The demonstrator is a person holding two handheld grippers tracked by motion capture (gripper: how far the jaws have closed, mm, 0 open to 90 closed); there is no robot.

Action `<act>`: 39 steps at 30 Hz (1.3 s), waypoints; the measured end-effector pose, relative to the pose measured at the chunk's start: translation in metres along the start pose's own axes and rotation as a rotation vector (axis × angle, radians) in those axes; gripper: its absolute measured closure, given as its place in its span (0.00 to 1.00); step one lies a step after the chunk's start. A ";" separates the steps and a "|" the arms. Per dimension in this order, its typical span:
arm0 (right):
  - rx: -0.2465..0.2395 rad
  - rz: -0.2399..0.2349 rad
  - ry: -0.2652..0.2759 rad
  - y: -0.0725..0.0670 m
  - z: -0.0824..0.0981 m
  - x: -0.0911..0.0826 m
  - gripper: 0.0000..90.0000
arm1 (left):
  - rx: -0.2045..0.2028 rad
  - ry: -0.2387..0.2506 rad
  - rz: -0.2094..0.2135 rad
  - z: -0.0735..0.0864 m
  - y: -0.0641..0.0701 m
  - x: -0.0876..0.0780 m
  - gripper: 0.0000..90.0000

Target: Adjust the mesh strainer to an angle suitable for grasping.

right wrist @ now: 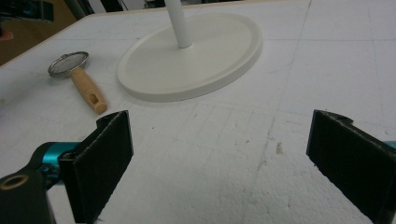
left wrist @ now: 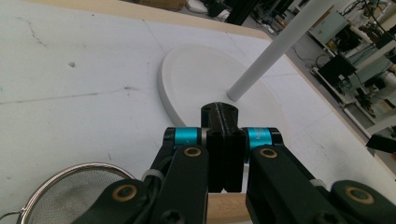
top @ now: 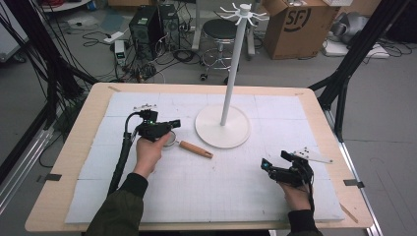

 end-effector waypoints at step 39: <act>-0.005 0.006 -0.017 0.002 0.003 0.002 0.07 | -0.009 -0.195 -0.049 0.053 -0.020 0.031 1.00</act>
Point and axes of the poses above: each handheld gripper's, and its own axes: x roughly forward along the jaws, z roughly out of its underside, y roughly to its right, the point moved 10 cm from there along x, roughly forward along the jaws, and after that the axes turned 6 degrees about x, right-handed, at the moved point
